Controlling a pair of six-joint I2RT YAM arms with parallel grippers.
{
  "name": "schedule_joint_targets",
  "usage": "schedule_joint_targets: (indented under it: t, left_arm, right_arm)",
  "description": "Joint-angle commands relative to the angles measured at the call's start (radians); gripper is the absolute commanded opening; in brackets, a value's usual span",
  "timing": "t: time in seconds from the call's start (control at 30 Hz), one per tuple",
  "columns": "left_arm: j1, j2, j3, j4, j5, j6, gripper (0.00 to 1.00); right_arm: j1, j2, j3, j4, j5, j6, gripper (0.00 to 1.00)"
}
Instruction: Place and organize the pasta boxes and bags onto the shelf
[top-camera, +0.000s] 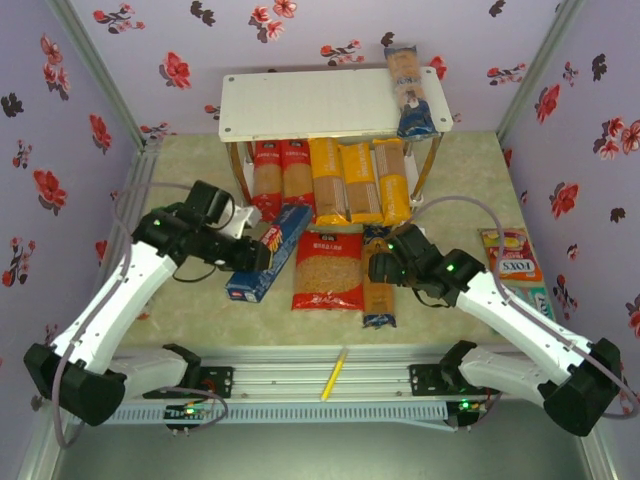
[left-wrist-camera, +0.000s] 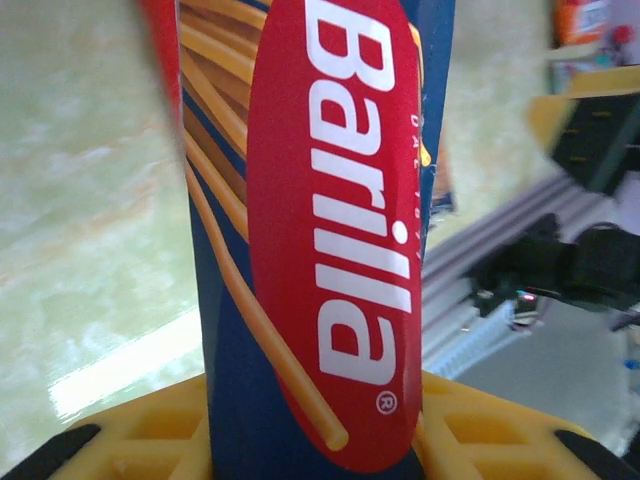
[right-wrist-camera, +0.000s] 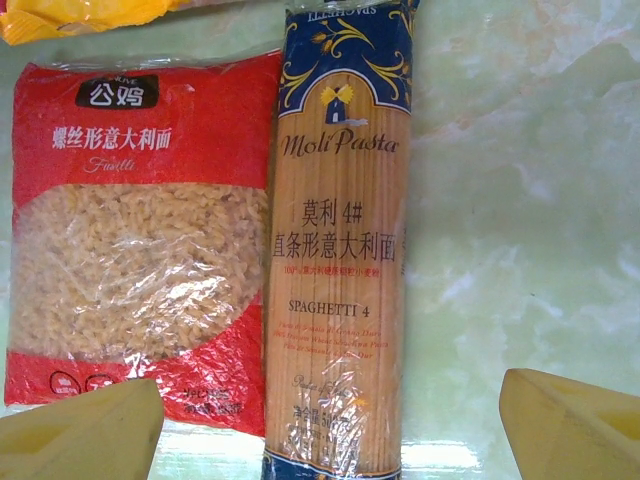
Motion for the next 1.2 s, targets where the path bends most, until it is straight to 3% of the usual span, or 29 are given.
schedule_joint_targets:
  t: [0.0,0.27,0.53,0.9,1.17]
  left_arm:
    - [0.016,-0.037,0.145,-0.034,0.198,0.102,0.00]
    - [0.071,-0.034,0.348,0.007,0.313,0.120,0.00]
    - [0.211,0.036,0.480,0.368,0.352,-0.048,0.00]
    - [0.235,0.195,0.623,0.590,-0.090,-0.038,0.00]
    - [0.211,0.307,0.661,0.663,-0.217,-0.028,0.00]
  right_arm:
    - [-0.007,-0.006,0.032,0.006,0.005,-0.018,0.88]
    - [-0.011,-0.001,0.040,0.013,0.008,-0.025,0.88]
    - [-0.015,0.035,0.083,0.026,-0.010,-0.059,0.88]
    - [-0.021,0.121,0.145,0.045,-0.033,-0.112,0.88]
    - [-0.039,0.206,0.203,0.052,-0.057,-0.145,0.88]
